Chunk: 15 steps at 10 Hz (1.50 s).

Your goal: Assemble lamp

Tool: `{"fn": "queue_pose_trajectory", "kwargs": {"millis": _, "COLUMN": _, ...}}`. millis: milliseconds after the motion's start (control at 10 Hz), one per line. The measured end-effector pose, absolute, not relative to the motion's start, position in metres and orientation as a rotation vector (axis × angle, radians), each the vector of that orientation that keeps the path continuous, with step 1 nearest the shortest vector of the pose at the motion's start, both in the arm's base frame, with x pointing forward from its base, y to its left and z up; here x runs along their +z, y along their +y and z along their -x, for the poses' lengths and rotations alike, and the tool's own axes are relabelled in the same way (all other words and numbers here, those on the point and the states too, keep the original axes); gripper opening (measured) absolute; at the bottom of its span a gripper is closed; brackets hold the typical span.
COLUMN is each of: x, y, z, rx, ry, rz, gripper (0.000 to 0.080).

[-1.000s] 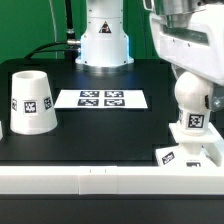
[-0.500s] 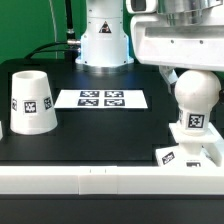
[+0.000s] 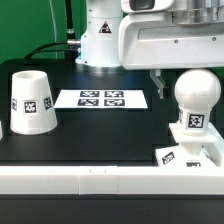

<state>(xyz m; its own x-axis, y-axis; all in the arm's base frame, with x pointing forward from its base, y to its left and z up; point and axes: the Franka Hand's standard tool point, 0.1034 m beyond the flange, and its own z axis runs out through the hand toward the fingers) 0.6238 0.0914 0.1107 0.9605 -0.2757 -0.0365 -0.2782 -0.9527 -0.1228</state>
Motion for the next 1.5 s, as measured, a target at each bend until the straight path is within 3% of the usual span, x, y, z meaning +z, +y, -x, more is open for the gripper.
{"fn": "queue_pose_trajectory", "kwargs": {"millis": 1500, "x": 0.1131, "y": 0.091, "z": -0.6307, "rx": -0.056, "ry": -1.573, "rz": 2.709, "gripper": 0.0699}}
